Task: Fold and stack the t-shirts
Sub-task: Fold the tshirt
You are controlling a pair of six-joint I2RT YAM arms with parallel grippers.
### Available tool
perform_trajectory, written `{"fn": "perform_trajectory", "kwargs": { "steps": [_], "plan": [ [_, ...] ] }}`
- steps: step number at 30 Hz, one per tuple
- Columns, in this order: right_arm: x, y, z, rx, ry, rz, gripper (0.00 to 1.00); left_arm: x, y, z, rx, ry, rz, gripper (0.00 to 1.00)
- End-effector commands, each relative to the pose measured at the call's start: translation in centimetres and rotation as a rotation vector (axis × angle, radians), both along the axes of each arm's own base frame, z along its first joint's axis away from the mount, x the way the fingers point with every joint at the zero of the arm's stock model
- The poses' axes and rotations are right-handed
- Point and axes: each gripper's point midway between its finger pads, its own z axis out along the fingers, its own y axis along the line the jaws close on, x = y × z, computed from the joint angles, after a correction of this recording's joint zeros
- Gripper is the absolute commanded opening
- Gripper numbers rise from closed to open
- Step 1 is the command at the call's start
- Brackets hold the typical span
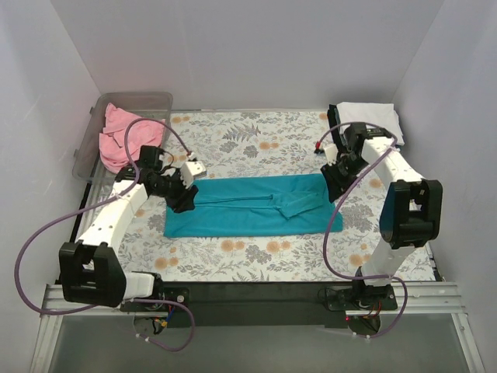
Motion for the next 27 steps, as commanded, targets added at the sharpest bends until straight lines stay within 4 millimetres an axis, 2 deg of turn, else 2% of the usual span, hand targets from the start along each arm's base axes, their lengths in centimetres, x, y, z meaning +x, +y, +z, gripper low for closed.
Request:
{"fn": "perform_trajectory", "kwargs": {
  "steps": [1, 2, 3, 4, 5, 6, 7, 8, 10, 11, 12, 13, 15, 16, 18, 19, 21, 22, 25, 27],
  "plan": [
    [2.2, 3.5, 4.4, 0.198, -0.065, -0.076, 0.36, 0.6, -7.6, 6.9, -0.227, -0.183, -0.196, 0.44],
    [2.7, 3.9, 4.5, 0.216, -0.065, -0.089, 0.34, 2.1, -9.2, 8.0, -0.249, -0.279, -0.217, 0.45],
    [3.2, 4.2, 4.1, 0.228, -0.036, -0.124, 0.32, 2.3, -10.5, 8.3, -0.257, -0.309, -0.226, 0.45],
    [3.3, 4.6, 3.8, 0.245, -0.016, -0.136, 0.31, 1.4, -12.8, 7.9, -0.271, -0.321, -0.283, 0.45],
    [3.7, 4.6, 3.3, 0.246, -0.008, -0.150, 0.30, 2.3, -14.5, 8.9, -0.296, -0.404, -0.311, 0.45],
    [3.8, 4.7, 2.4, 0.245, 0.023, -0.167, 0.30, 2.4, -15.6, 8.6, -0.283, -0.427, -0.328, 0.45],
    [3.9, 4.8, 2.0, 0.248, 0.044, -0.191, 0.30, 1.4, -17.9, 7.6, -0.278, -0.419, -0.390, 0.45],
    [4.3, 4.9, 1.6, 0.248, 0.039, -0.201, 0.30, 1.7, -19.3, 7.6, -0.285, -0.460, -0.414, 0.44],
    [4.5, 4.8, 0.8, 0.237, 0.059, -0.235, 0.30, 0.9, -22.0, 5.7, -0.242, -0.477, -0.480, 0.43],
    [4.7, 4.8, 0.6, 0.235, 0.055, -0.240, 0.30, 1.1, -23.2, 5.6, -0.240, -0.512, -0.497, 0.42],
    [4.9, 4.6, 0.4, 0.229, 0.056, -0.246, 0.31, 0.0, -24.8, 5.1, -0.242, -0.520, -0.538, 0.42],
    [4.9, 4.5, 0.3, 0.224, 0.058, -0.256, 0.31, 0.1, -25.5, 3.6, -0.215, -0.506, -0.544, 0.42],
    [4.8, 4.3, 0.2, 0.230, 0.068, -0.275, 0.32, 0.2, -27.4, 3.3, -0.204, -0.538, -0.576, 0.42],
    [4.7, 4.0, 0.1, 0.223, 0.073, -0.286, 0.33, -0.3, -28.5, 1.7, -0.176, -0.524, -0.597, 0.42],
    [4.3, 3.2, 0.2, 0.215, 0.077, -0.316, 0.32, -0.4, -30.6, 1.7, -0.179, -0.545, -0.627, 0.41],
    [4.2, 2.8, 0.3, 0.213, 0.076, -0.328, 0.31, -0.4, -31.2, 0.4, -0.160, -0.529, -0.640, 0.40],
    [3.5, 2.3, 0.3, 0.213, 0.091, -0.343, 0.24, -0.1, -32.2, 0.0, -0.148, -0.554, -0.669, 0.35],
    [3.4, 1.5, 0.4, 0.220, 0.103, -0.369, 0.23, -0.3, -32.5, -1.1, -0.136, -0.545, -0.688, 0.34],
    [2.0, 1.1, 0.3, 0.243, 0.143, -0.383, 0.19, 0.0, -33.1, -2.5, -0.107, -0.581, -0.731, 0.34],
    [1.4, 1.1, 0.4, 0.245, 0.150, -0.374, 0.18, 0.5, -33.4, -2.7, -0.102, -0.604, -0.726, 0.34]
  ]
}}
